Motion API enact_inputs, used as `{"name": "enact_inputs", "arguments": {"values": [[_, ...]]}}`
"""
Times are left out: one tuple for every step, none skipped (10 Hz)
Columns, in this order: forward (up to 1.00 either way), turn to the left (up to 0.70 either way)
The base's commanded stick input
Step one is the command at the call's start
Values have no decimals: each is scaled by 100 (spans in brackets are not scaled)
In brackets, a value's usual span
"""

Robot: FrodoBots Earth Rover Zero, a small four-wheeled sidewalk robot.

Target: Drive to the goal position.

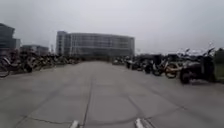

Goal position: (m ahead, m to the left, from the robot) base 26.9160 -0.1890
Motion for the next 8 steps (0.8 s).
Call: {"name": "enact_inputs", "arguments": {"values": [[100, 1], [100, 1], [100, 1], [100, 1], [100, 1], [100, 1], [100, 1], [100, 1]]}}
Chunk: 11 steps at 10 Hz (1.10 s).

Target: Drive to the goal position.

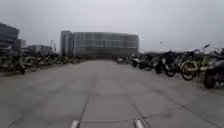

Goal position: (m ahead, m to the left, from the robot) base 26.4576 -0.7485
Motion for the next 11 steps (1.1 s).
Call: {"name": "enact_inputs", "arguments": {"values": [[100, 1], [100, 1], [100, 1], [100, 1], [100, 1], [100, 1], [100, 1], [100, 1], [100, 1], [100, 1], [100, 1]]}}
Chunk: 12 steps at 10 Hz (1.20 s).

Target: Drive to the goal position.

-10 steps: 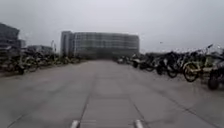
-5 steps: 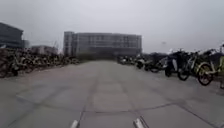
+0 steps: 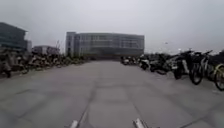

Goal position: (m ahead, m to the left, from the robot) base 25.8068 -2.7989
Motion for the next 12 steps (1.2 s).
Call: {"name": "enact_inputs", "arguments": {"values": [[100, 1], [100, 1], [100, 1], [100, 1], [100, 1], [100, 1], [100, 1], [100, 1], [100, 1], [100, 1], [100, 1], [100, 1]]}}
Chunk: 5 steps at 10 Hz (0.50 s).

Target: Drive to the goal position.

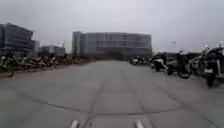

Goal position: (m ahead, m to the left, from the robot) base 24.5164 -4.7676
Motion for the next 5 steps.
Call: {"name": "enact_inputs", "arguments": {"values": [[100, 1], [100, 1], [100, 1], [100, 1], [100, 1]]}}
